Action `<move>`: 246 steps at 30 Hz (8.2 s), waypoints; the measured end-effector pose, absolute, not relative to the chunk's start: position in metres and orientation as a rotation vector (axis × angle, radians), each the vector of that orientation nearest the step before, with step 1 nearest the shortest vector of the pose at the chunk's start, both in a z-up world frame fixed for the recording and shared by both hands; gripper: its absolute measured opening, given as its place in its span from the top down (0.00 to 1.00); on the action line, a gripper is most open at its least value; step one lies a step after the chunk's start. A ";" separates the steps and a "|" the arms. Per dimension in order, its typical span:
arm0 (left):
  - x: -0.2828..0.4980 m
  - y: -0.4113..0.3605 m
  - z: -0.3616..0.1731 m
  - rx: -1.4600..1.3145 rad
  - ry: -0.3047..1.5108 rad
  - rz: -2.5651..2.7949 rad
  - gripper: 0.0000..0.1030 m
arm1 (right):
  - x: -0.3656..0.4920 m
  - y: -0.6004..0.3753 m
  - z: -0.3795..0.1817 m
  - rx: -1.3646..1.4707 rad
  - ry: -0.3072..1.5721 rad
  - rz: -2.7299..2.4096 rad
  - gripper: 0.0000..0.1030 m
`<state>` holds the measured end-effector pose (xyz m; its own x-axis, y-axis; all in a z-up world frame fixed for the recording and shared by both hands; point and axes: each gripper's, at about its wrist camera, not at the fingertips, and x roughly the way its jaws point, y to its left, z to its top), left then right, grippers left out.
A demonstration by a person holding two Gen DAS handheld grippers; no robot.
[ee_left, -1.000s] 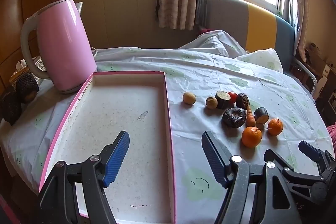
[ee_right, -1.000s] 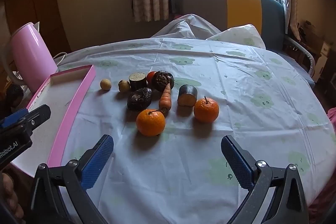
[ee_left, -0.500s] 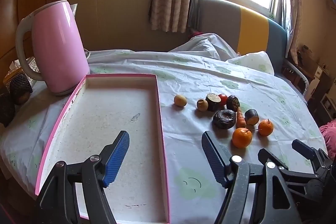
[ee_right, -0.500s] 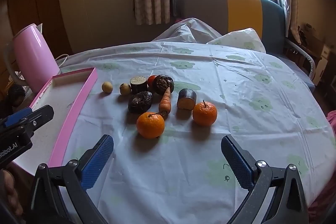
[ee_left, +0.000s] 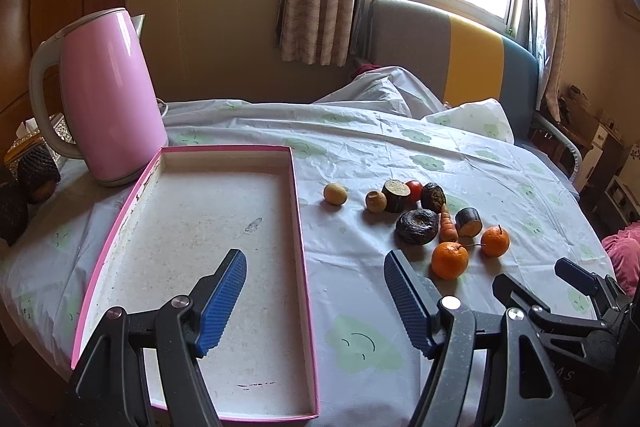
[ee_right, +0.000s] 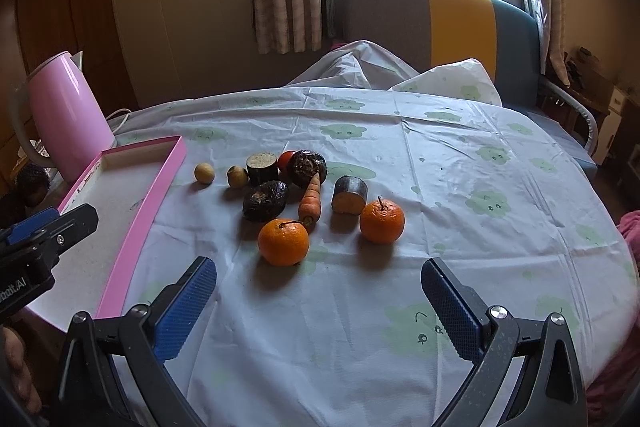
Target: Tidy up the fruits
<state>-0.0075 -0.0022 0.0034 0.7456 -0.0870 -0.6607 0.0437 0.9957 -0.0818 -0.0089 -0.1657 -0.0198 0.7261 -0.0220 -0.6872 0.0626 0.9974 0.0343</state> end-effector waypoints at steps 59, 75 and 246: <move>0.070 -0.120 -0.068 -0.003 1.023 -0.470 0.62 | 0.020 -0.268 -0.053 0.214 0.841 -0.031 0.48; 0.051 -0.068 -0.039 -0.071 0.925 -0.403 0.62 | 0.114 -0.224 -0.055 0.114 0.937 0.120 0.56; 0.039 -0.054 -0.053 -0.021 0.982 -0.400 0.75 | 0.115 -0.171 -0.075 -0.016 1.000 0.206 0.79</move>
<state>0.0395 -0.0542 -0.0534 0.4889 -0.3387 -0.8039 0.3202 0.9269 -0.1958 0.1154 -0.1711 -0.0748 0.5225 0.1650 -0.8365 -0.1794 0.9804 0.0813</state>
